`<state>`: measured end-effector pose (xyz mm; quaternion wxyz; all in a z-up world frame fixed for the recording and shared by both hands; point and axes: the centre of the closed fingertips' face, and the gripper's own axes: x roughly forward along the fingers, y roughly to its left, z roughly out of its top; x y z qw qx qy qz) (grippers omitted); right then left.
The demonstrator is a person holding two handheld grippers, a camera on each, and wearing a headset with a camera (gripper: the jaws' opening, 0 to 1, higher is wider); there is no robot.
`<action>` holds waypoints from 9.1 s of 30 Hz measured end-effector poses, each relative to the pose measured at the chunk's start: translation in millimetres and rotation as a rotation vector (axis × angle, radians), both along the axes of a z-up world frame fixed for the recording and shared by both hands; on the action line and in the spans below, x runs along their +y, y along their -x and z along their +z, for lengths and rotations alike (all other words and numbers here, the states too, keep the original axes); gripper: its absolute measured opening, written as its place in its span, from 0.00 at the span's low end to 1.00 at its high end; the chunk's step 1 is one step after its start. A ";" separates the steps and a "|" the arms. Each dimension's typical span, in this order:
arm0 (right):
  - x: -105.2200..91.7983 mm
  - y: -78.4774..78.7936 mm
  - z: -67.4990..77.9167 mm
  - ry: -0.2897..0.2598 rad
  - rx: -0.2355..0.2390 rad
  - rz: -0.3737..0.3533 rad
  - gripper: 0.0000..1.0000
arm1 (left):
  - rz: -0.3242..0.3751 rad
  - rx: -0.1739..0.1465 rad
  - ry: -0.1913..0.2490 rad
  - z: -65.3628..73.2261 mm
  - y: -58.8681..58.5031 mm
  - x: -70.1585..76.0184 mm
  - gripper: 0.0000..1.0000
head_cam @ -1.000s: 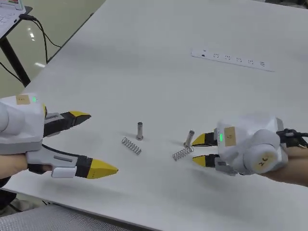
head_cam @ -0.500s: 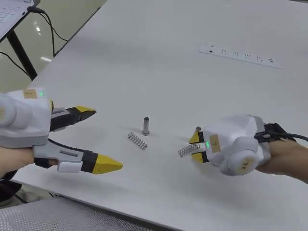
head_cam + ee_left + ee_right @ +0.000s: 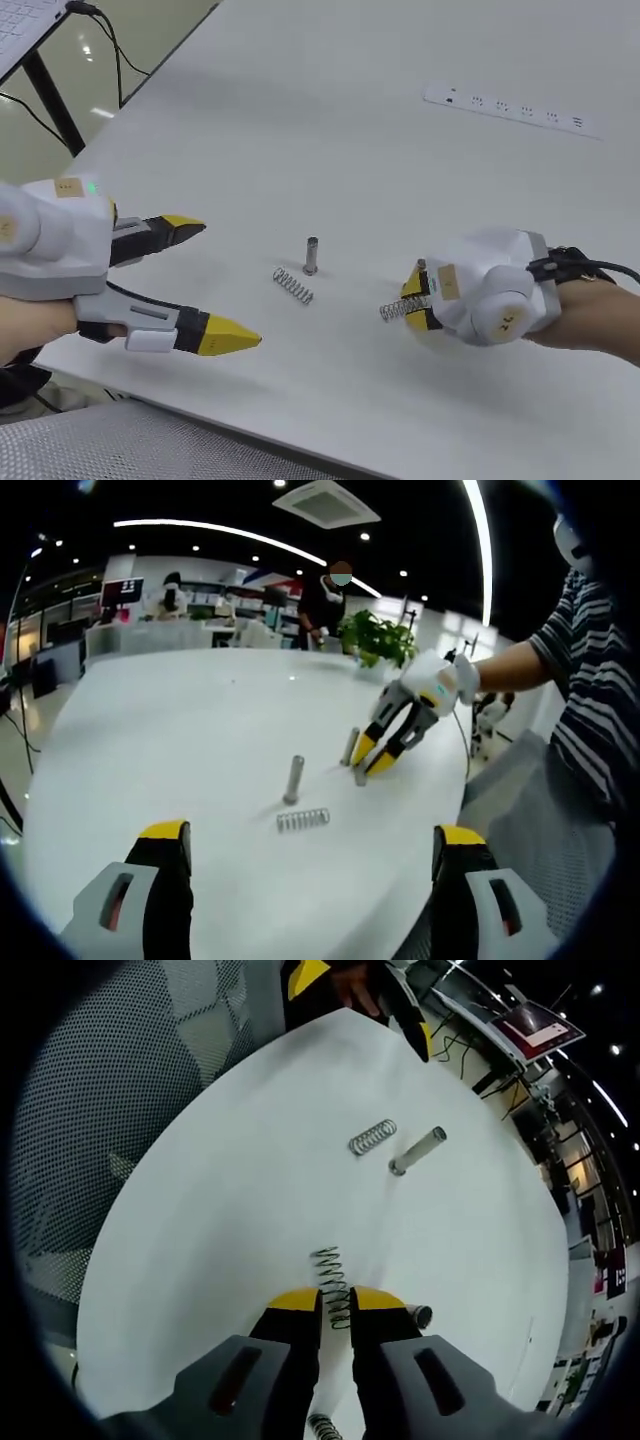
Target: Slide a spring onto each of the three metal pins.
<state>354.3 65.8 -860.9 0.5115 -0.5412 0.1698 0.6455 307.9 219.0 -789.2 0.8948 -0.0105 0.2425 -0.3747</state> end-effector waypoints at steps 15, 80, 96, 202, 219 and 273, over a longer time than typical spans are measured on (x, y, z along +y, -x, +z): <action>1.9 2.9 -2.0 0.016 0.064 -0.067 0.08 | -0.015 0.003 -0.001 -0.7 -0.8 -3.1 0.97; -32.0 35.9 50.9 -0.071 0.202 -0.450 0.07 | -0.354 -0.004 0.015 23.9 17.4 -89.7 0.57; -24.7 48.0 63.3 -0.091 0.218 -0.451 0.07 | -0.483 -0.047 -0.005 16.3 3.0 -150.0 0.39; -14.7 63.9 111.5 -0.269 0.226 -0.171 0.07 | -0.593 -0.096 0.059 21.5 9.8 -173.4 0.02; 7.3 69.7 132.2 -0.394 0.335 -0.203 0.06 | -0.577 -0.139 0.040 19.1 8.0 -176.4 0.02; 15.8 61.8 124.7 -0.400 0.304 -0.242 0.06 | -0.476 -0.043 0.034 17.1 9.3 -148.1 0.18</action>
